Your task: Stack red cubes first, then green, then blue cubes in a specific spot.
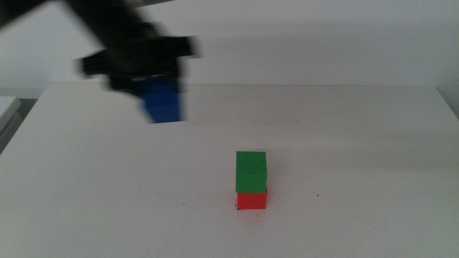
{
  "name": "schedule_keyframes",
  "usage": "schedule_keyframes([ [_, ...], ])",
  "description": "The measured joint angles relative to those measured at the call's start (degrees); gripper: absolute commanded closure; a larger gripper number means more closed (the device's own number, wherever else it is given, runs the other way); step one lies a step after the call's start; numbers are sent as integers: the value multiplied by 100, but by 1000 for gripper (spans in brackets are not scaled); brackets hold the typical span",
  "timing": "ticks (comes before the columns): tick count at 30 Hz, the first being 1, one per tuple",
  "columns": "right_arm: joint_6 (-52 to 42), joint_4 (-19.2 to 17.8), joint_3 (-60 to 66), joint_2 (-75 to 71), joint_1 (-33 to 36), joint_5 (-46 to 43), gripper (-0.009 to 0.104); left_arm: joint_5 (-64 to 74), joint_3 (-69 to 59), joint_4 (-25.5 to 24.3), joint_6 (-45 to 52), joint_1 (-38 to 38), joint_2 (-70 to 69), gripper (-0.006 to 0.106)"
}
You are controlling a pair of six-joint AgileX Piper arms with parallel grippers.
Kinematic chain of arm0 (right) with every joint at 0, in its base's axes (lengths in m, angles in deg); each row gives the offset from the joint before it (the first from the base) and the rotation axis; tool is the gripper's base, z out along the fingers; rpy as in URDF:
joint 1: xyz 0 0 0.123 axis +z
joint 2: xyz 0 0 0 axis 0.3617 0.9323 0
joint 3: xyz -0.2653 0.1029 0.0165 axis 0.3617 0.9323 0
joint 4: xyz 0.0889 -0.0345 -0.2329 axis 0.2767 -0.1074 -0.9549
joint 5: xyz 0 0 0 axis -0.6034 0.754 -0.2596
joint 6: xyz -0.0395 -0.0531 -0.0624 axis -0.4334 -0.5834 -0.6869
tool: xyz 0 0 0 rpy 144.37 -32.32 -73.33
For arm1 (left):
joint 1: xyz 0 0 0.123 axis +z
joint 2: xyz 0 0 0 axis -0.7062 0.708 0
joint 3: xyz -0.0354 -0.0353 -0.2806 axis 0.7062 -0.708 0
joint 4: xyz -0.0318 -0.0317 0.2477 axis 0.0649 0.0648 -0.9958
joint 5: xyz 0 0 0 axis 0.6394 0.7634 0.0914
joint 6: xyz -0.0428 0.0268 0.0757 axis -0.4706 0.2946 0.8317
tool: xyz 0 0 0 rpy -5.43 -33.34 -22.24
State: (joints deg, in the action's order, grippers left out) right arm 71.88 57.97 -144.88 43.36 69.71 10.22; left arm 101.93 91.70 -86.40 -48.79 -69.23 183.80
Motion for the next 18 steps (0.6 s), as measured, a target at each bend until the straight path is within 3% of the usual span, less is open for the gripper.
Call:
schedule_keyframes([
  [5,0,0,0,0,0,0,4,46,512,-838,-1131,-1524,418,102],
  [18,0,0,0,0,0,0,4,100,941,-675,-1490,-2251,982,102],
])
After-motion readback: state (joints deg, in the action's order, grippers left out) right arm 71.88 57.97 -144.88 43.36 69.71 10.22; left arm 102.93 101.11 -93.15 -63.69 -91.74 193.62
